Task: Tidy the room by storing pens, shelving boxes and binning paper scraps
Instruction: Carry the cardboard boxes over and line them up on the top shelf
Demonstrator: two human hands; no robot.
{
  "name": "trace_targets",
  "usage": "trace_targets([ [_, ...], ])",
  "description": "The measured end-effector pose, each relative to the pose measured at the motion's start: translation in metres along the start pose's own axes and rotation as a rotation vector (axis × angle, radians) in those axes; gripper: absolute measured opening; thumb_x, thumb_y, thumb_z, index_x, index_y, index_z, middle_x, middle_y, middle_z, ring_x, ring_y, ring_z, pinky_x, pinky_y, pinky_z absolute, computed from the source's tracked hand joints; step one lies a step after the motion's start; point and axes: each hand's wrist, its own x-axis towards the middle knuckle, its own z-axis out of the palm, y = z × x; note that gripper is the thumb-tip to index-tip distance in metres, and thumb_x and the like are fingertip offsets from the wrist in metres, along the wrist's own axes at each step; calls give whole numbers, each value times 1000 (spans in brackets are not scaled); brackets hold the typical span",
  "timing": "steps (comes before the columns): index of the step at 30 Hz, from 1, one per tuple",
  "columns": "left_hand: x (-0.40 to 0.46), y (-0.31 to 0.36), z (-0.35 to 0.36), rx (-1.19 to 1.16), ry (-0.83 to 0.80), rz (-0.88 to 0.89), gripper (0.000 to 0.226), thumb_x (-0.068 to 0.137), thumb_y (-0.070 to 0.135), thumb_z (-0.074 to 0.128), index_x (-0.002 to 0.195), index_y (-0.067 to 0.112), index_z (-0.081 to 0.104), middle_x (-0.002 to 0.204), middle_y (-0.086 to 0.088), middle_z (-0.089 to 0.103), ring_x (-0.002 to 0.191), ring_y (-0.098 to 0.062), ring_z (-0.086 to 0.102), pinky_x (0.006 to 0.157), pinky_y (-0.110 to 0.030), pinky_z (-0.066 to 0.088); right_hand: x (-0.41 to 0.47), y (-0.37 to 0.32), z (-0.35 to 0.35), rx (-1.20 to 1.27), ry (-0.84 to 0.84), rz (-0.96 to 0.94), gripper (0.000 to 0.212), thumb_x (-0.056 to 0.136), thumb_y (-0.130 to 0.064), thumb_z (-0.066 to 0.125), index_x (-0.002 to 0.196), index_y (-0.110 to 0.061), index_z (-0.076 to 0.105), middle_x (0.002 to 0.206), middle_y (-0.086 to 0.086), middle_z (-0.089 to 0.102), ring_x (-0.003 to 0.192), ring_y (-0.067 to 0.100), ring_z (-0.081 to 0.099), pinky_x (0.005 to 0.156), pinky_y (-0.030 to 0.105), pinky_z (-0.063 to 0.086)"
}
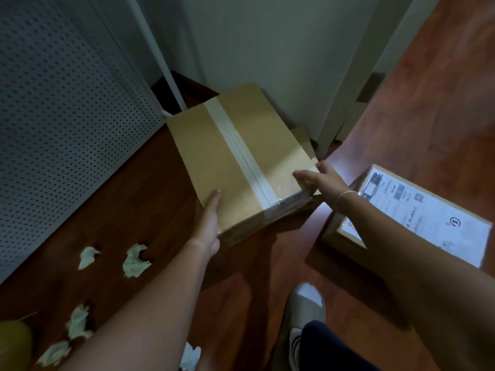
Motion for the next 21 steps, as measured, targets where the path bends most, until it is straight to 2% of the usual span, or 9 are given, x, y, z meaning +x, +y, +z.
trace_targets([
  [1,-5,2,-5,14,-14,-21,76,62,57,74,130,31,50,127,0,62,112,-23,61,97,-50,49,-8,3,7,50,-4,13,39,80,-30,68,106,-15,43,94,1,55,80,18,56,75,42,50],
  [4,-26,10,-24,50,-61,-40,41,85,44,62,121,30,50,110,0,64,92,-19,63,76,-38,53,-32,9,18,98,14,15,45,81,-32,67,114,-14,44,96,4,55,81,22,56,76,44,50],
  [6,-43,19,-35,61,-89,-44,31,89,39,58,118,30,52,104,-1,63,88,-19,61,73,-36,51,-52,4,23,110,20,-4,42,82,-32,66,112,-14,44,94,4,54,74,20,56,66,38,51],
  [9,-76,42,-53,67,-118,32,35,88,39,59,121,30,50,114,-6,63,97,-24,61,82,-44,52,-87,-17,32,122,47,-57,38,82,-32,66,106,-14,42,90,3,53,69,18,55,51,30,50],
  [12,-121,83,-76,57,-146,167,39,86,37,61,123,29,51,126,-7,62,112,-27,60,99,-53,46,-135,-61,47,129,56,-149,35,82,-34,65,101,-15,42,88,3,52,73,20,55,72,44,51],
  [14,-150,113,-89,57,-168,251,41,86,35,61,126,27,53,124,-4,64,110,-24,61,101,-51,45,-167,-93,55,134,73,-222,35,83,-36,64,101,-15,42,84,3,51,71,21,54,74,46,49],
  [16,-192,150,-106,42,-163,324,36,89,31,58,124,24,54,112,0,65,101,-18,61,94,-44,48,-210,-128,66,129,75,-300,38,84,-40,62,105,-14,43,86,3,52,73,21,55,77,50,51],
  [18,-236,180,-122,34,-176,377,37,91,31,54,127,22,52,103,2,62,92,-14,58,76,-35,48,-254,-160,75,138,78,-363,42,85,-43,60,109,-14,42,91,6,52,75,22,57,77,50,51],
  [21,-307,218,-145,100,-179,480,41,96,34,42,132,16,46,95,2,57,82,-12,52,61,-28,35,-325,-205,89,149,84,-463,46,87,-45,56,117,-16,37,94,9,53,76,23,58,73,50,53],
])
